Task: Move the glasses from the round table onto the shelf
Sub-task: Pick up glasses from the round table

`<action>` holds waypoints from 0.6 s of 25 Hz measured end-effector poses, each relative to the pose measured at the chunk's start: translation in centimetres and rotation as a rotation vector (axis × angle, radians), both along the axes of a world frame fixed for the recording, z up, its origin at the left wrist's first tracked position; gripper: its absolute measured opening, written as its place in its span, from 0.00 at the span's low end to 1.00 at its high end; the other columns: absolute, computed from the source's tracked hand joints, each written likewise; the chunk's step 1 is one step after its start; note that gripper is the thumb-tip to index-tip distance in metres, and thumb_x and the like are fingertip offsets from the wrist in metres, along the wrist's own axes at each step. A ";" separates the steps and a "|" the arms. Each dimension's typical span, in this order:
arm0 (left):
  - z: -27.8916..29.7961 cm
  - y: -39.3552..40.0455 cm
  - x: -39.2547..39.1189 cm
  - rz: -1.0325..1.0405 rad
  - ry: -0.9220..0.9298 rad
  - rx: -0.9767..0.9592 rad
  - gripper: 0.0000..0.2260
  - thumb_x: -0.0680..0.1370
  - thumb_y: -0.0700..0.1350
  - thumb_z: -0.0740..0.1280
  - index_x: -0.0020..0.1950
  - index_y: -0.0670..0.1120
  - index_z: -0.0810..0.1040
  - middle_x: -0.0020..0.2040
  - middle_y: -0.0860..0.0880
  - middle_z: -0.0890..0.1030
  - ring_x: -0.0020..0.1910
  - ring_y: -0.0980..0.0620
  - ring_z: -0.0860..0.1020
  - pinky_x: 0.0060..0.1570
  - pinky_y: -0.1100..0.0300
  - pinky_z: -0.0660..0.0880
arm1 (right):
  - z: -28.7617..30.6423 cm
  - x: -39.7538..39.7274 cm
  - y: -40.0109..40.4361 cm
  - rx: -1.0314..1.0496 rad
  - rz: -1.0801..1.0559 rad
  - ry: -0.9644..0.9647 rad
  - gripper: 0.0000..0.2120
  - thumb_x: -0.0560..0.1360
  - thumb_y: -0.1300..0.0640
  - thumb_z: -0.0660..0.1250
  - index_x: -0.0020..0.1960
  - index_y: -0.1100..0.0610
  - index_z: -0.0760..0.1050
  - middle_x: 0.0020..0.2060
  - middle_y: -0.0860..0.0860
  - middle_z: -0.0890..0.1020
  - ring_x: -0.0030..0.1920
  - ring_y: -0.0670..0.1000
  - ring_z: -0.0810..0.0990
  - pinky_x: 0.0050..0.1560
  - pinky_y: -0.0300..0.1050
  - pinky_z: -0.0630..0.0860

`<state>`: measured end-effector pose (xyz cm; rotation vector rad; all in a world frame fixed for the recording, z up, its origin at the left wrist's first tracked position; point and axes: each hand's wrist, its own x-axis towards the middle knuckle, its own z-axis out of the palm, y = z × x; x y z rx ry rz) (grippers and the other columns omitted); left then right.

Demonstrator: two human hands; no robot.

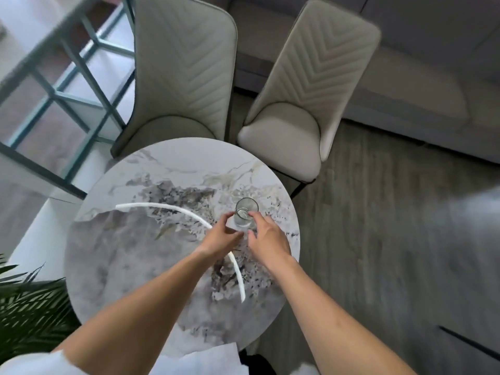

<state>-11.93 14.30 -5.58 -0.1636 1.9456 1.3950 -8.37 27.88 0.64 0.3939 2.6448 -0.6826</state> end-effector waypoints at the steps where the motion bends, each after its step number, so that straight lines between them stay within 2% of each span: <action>1: -0.3 0.2 -0.2 0.000 0.002 -0.006 0.29 0.74 0.50 0.72 0.71 0.56 0.63 0.48 0.49 0.85 0.41 0.53 0.83 0.40 0.57 0.79 | -0.4 -0.2 -0.1 0.015 0.007 0.000 0.19 0.80 0.55 0.60 0.71 0.49 0.67 0.62 0.54 0.75 0.60 0.58 0.77 0.58 0.53 0.76; 2: -0.8 0.3 -0.4 0.003 0.003 -0.008 0.29 0.74 0.50 0.72 0.71 0.56 0.63 0.48 0.50 0.85 0.43 0.53 0.83 0.42 0.56 0.80 | -0.8 -0.4 -0.2 0.026 0.010 0.011 0.18 0.80 0.55 0.60 0.69 0.50 0.69 0.61 0.54 0.76 0.59 0.58 0.77 0.57 0.52 0.75; 5: -1.3 0.5 -0.5 0.016 0.004 -0.007 0.29 0.74 0.48 0.71 0.71 0.55 0.63 0.45 0.50 0.85 0.40 0.53 0.83 0.37 0.59 0.76 | -1.4 -1.1 -0.5 0.062 0.021 0.083 0.11 0.81 0.56 0.60 0.62 0.53 0.74 0.53 0.55 0.78 0.53 0.58 0.78 0.50 0.52 0.76; 8: -1.1 -0.1 -0.1 0.058 0.000 -0.003 0.29 0.72 0.50 0.71 0.69 0.56 0.64 0.45 0.50 0.85 0.40 0.52 0.83 0.37 0.58 0.76 | -0.9 -1.2 -1.2 0.094 0.091 0.147 0.08 0.81 0.57 0.60 0.59 0.55 0.73 0.49 0.55 0.78 0.49 0.58 0.78 0.46 0.52 0.76; 10: -0.6 -1.1 0.4 0.111 0.011 -0.021 0.30 0.67 0.53 0.72 0.66 0.58 0.64 0.44 0.51 0.85 0.41 0.51 0.83 0.38 0.56 0.77 | 0.0 -0.9 -2.4 0.087 0.150 0.186 0.08 0.82 0.57 0.60 0.59 0.56 0.72 0.49 0.56 0.78 0.48 0.58 0.79 0.45 0.53 0.78; 12: -0.1 -2.7 1.2 0.199 0.033 -0.005 0.28 0.67 0.51 0.72 0.65 0.55 0.66 0.43 0.49 0.85 0.39 0.49 0.83 0.37 0.53 0.78 | 1.0 -0.2 -4.2 0.066 0.226 0.213 0.09 0.81 0.57 0.60 0.60 0.56 0.71 0.49 0.56 0.77 0.47 0.58 0.80 0.47 0.56 0.80; 13: 0.5 -3.7 2.0 0.249 0.060 -0.006 0.28 0.67 0.50 0.72 0.66 0.55 0.68 0.42 0.48 0.85 0.38 0.48 0.83 0.38 0.51 0.79 | 1.5 0.3 -5.1 0.047 0.270 0.232 0.09 0.81 0.57 0.60 0.60 0.56 0.70 0.49 0.56 0.77 0.47 0.58 0.80 0.47 0.57 0.80; 15: 1.4 -6.3 4.4 0.336 0.127 -0.056 0.28 0.67 0.51 0.72 0.66 0.60 0.69 0.40 0.50 0.85 0.42 0.48 0.84 0.44 0.49 0.81 | 2.3 1.7 -7.1 -0.002 0.365 0.270 0.09 0.81 0.54 0.60 0.59 0.56 0.71 0.48 0.56 0.78 0.47 0.59 0.81 0.48 0.57 0.80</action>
